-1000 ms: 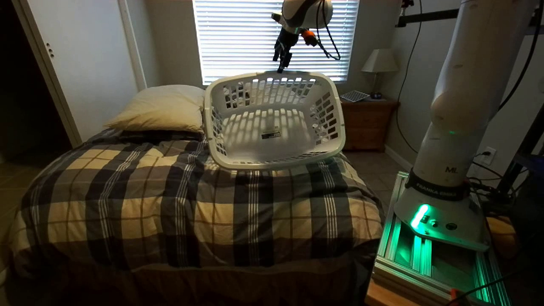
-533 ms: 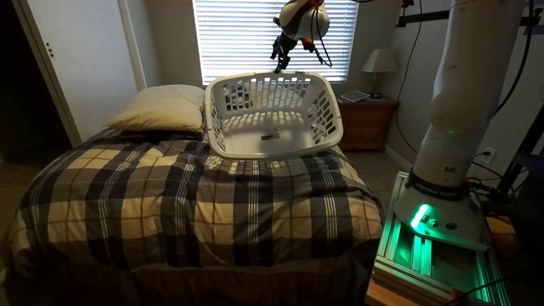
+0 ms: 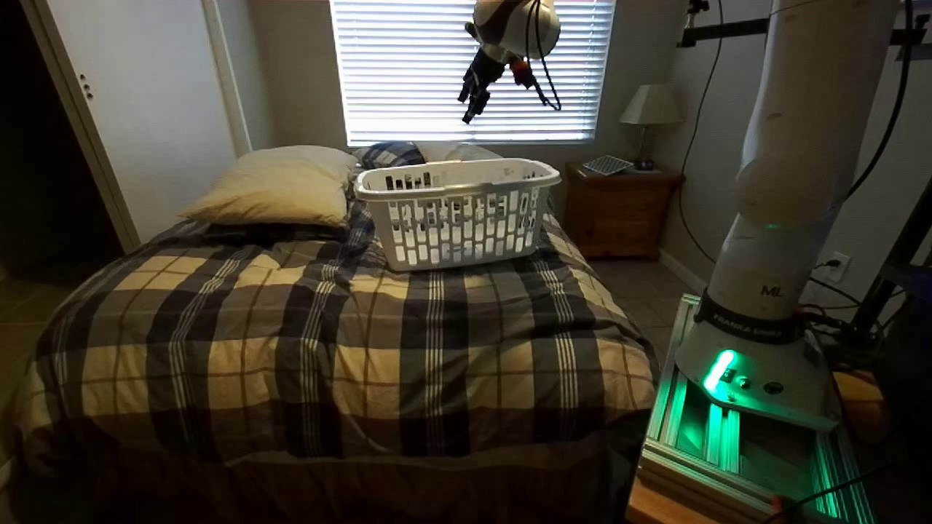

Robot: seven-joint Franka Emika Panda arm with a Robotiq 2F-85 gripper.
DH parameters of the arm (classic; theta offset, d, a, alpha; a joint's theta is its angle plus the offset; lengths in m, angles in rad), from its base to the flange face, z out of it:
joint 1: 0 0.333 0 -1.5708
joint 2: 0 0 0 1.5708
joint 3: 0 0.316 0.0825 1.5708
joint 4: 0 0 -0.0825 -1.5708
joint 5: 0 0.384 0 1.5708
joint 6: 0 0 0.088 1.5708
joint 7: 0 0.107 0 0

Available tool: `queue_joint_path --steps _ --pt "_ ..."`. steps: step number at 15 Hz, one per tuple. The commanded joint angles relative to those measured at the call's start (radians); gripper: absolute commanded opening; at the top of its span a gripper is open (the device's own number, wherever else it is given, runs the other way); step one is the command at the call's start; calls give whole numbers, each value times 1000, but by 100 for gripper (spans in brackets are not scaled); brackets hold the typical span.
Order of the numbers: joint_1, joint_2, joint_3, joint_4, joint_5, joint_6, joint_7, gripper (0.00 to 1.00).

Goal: Put the laundry basket upright

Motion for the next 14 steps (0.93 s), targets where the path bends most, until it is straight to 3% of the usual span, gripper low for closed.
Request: queue_joint_path --steps 1,9,14 --pt "27 -130 2 -38 -114 -176 203 100" --pt "82 -304 32 -46 -407 -370 609 100" --pt "96 -347 49 -48 -541 -491 770 100"
